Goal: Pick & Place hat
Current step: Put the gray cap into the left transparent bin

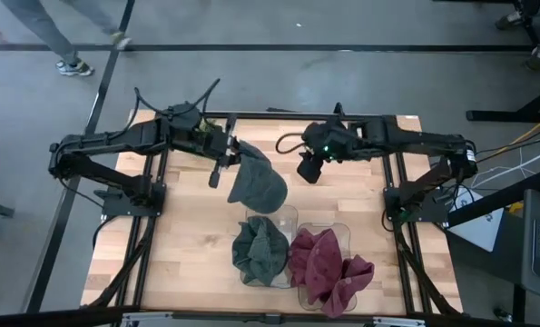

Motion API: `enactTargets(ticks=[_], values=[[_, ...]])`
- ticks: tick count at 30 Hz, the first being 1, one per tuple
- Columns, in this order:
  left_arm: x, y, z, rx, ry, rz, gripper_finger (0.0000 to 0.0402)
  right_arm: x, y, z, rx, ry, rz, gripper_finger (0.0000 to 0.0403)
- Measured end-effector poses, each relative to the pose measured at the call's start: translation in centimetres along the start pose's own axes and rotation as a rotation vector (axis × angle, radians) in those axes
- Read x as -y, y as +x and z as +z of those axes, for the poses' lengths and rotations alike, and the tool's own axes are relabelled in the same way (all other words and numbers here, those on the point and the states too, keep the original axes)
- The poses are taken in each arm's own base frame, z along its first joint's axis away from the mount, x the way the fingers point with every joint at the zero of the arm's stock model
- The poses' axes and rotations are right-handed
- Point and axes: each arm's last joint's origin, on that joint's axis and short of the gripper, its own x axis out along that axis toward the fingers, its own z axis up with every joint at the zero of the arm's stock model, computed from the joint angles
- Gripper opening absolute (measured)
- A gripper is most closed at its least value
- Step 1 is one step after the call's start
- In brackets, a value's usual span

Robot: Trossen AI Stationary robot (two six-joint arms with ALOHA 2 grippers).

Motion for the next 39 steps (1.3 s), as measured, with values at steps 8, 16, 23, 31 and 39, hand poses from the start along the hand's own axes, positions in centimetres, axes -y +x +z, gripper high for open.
enactTargets(ticks=[8, 16, 23, 31, 39], values=[[2.0, 1.3, 0.2, -0.002, -0.045, -0.060, 0.0014, -1.6, 0.2, -1.7, 0.043, 0.057, -0.159, 0.0163], [5.1, 1.7, 1.1, 0.021, -0.044, -0.078, 0.0014, -2.8, -0.5, -2.1, 0.001, 0.060, 0.007, 0.0163], [7.0, 1.7, 1.7, 0.033, -0.078, -0.029, 0.0014, -3.7, -3.3, -2.9, -0.030, -0.011, 0.247, 0.0163], [7.1, 3.4, 1.1, 0.000, -0.103, 0.169, 0.0014, -3.5, -6.6, -3.7, 0.067, -0.164, 0.284, 0.0163], [7.5, 6.8, -0.9, -0.093, -0.074, 0.229, 0.0014, -4.2, -7.3, -4.5, 0.075, -0.319, 0.322, 0.0163]])
